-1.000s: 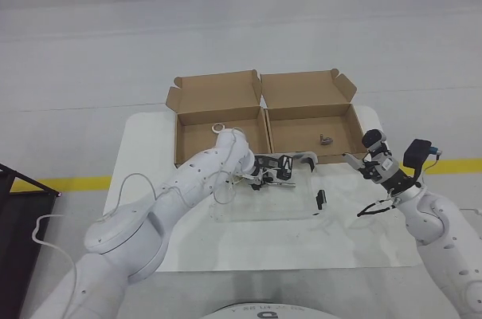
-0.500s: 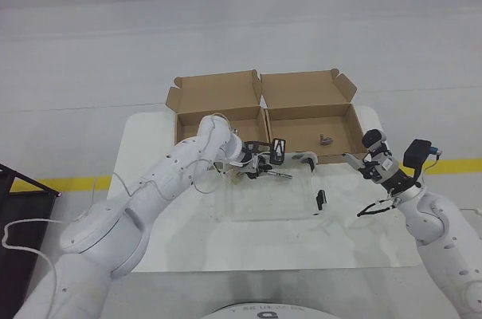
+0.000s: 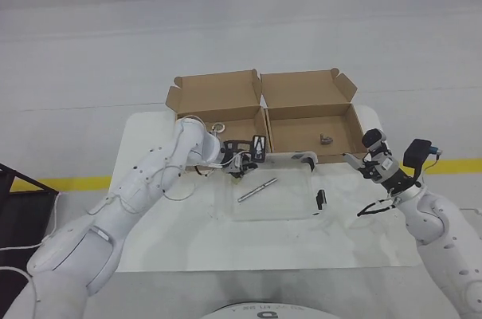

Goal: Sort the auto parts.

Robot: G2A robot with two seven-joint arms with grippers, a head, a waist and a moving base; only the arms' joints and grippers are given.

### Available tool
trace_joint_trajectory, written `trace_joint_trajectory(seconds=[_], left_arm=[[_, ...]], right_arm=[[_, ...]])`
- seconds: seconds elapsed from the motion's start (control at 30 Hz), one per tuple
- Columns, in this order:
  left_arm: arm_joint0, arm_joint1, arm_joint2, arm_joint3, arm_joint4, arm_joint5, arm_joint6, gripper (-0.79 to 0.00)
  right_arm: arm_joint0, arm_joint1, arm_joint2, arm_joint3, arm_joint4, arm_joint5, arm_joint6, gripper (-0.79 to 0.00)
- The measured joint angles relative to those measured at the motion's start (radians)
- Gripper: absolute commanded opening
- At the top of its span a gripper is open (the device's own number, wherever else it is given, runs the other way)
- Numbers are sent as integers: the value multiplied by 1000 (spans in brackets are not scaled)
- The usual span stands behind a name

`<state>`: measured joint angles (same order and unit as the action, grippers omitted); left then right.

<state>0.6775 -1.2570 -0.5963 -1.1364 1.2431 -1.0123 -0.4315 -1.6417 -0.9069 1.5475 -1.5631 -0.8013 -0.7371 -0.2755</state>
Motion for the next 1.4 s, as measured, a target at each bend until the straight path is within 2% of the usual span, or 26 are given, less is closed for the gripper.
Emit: trace_joint_trajectory(seconds=[0.2,0.23,0.27,0.3,0.4,0.63,0.93,0.97,1.03,1.07,1.1,1.4], left_arm=[[29,-1,13,-33,-39,4,-56,-785],[32,-5,24,-34,-47,4,-69,-760],[32,-9,32,-33,-53,3,-79,-631],[32,-13,42,-31,-58,2,-88,-588],[23,-30,71,-14,-75,6,-114,-523],[-6,-65,115,25,-94,26,-129,-505],[-18,-92,151,55,-89,23,-134,-486],[-19,-94,153,57,-88,21,-135,-465],[-20,-98,160,64,-87,16,-146,-363],[-21,-100,164,68,-88,13,-154,-166],[-21,-102,168,72,-90,12,-163,-12],[-35,-123,181,107,-173,4,-231,0]], right_arm=[[0,0,0,0,0,0,0,0],[0,0,0,0,0,0,0,0],[0,0,0,0,0,0,0,0],[0,0,0,0,0,0,0,0],[0,0,0,0,0,0,0,0],[0,0,0,0,0,0,0,0],[0,0,0,0,0,0,0,0],[0,0,0,0,0,0,0,0],[0,0,0,0,0,0,0,0],[0,0,0,0,0,0,0,0],[0,0,0,0,0,0,0,0],[0,0,0,0,0,0,0,0]])
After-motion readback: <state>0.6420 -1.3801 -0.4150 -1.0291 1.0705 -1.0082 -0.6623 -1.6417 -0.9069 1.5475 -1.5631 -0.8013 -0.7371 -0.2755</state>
